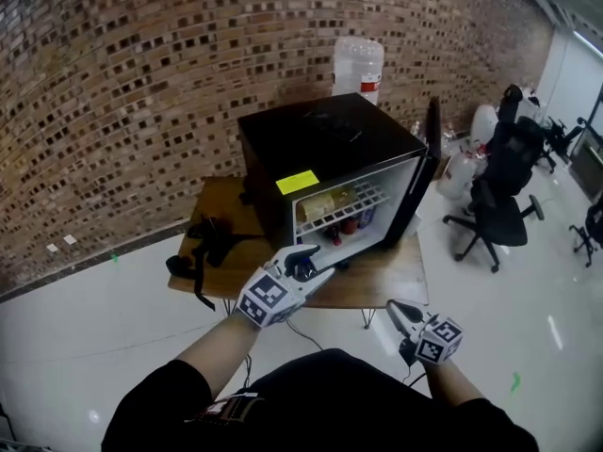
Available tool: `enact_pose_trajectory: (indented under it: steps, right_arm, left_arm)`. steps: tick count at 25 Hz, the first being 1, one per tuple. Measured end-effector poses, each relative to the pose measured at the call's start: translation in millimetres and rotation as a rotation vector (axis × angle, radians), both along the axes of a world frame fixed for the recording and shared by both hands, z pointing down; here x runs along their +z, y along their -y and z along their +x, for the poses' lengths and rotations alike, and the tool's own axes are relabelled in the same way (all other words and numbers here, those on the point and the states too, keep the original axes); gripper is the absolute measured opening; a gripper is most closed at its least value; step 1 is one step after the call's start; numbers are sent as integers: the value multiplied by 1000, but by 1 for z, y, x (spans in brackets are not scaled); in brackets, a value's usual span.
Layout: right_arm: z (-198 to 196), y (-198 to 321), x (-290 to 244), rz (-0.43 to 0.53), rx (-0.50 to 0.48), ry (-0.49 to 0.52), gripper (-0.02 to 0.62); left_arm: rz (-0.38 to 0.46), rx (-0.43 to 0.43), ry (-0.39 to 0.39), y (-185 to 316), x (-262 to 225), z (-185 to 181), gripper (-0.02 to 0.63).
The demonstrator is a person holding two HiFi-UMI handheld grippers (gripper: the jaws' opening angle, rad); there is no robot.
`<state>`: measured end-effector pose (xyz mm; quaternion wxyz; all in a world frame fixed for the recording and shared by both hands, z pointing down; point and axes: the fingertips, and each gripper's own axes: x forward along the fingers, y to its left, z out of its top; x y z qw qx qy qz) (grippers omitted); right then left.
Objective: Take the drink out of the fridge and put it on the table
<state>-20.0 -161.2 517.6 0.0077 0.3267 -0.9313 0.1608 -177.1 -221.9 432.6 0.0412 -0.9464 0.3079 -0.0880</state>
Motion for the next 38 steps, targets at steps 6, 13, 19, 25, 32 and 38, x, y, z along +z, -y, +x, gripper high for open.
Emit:
enact_pose_trajectory:
  steps: [6,13,19,25,32,38]
  right_arm:
    - [2,28,1,-27,5,-34,3]
    - [78,60,22,-55,-65,3,3]
    - [126,66,39,-59,-162,25,3]
    - [160,66,50,-64,-178,90,3]
    - [195,69,60,-83,-120,147,3]
    - [216,75,64,-78,-47,174,3]
  left_arm:
    - [33,-36,107,63,6,25,249]
    - [57,-281,389,151,29,66,270]
    - [-9,-470,634,211,38,52,291]
    - [-199,-437,890,229,74,49,322]
    - [-351,-448,983,254,87,34,337]
    - [-353,-350,1200,255,110,20,310]
